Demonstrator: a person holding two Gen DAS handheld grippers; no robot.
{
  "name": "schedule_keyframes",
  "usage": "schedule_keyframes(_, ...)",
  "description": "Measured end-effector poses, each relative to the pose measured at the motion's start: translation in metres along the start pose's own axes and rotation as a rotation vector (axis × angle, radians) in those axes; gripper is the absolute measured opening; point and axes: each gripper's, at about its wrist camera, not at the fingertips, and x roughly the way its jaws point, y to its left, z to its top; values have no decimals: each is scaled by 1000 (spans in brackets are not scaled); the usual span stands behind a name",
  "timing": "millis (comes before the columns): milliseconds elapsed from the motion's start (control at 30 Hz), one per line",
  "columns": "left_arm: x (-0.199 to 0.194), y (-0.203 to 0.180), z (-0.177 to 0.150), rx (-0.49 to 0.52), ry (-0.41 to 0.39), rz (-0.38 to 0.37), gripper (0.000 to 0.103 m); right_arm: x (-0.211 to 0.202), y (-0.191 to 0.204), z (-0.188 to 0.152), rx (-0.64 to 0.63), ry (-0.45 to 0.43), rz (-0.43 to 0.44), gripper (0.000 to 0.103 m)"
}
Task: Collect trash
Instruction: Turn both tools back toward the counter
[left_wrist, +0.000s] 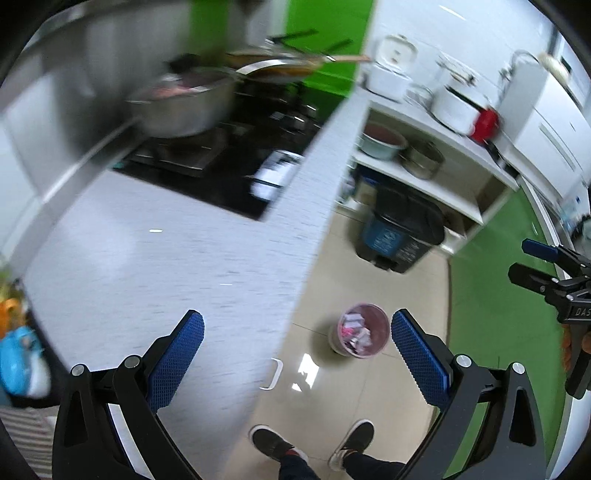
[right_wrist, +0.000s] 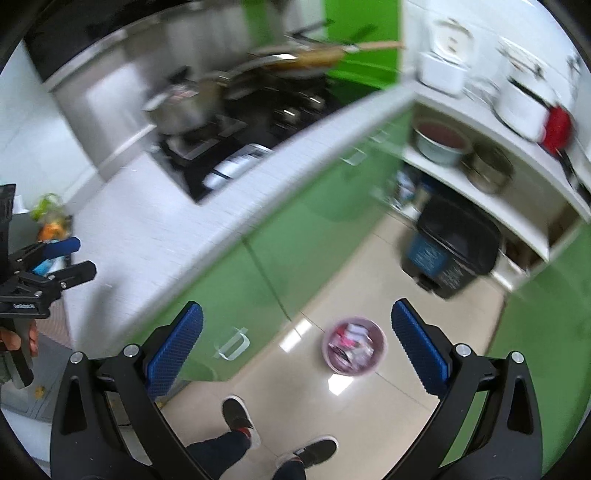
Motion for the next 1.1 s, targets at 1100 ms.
schedule_keyframes(1100,-92,115,4,-410,-132,324,97,47,204,147,-531,-20,428,100)
